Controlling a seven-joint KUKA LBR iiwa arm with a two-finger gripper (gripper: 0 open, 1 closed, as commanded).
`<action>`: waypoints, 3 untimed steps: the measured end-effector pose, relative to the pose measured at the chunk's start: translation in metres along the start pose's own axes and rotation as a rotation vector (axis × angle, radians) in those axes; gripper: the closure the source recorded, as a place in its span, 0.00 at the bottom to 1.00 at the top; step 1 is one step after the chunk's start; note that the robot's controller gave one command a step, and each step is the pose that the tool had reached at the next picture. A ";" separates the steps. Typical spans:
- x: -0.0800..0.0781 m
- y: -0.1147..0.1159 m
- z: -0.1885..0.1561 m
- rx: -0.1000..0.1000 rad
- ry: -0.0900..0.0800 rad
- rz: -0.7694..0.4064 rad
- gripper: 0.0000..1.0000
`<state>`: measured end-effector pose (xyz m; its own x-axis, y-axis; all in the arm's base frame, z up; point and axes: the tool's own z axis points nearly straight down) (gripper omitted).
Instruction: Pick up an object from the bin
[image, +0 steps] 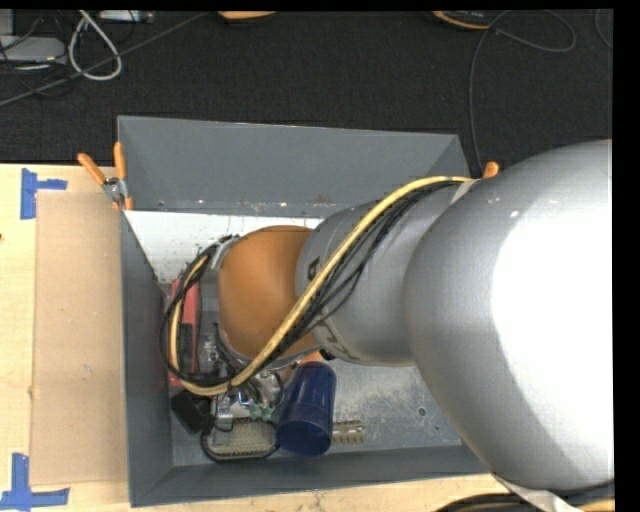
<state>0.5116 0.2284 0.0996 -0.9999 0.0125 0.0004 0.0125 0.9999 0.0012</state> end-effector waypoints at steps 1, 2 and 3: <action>-0.008 0.007 0.012 0.000 -0.001 0.003 0.00; 0.010 -0.021 -0.027 -0.001 0.000 -0.140 1.00; 0.010 -0.021 -0.027 -0.001 0.000 -0.139 1.00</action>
Offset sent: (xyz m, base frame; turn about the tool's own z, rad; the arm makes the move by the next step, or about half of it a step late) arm -0.0102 -0.0208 0.0278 -0.1422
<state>0.5015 0.2070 0.1267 -0.9920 -0.1263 0.0001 -0.1263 0.9920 0.0018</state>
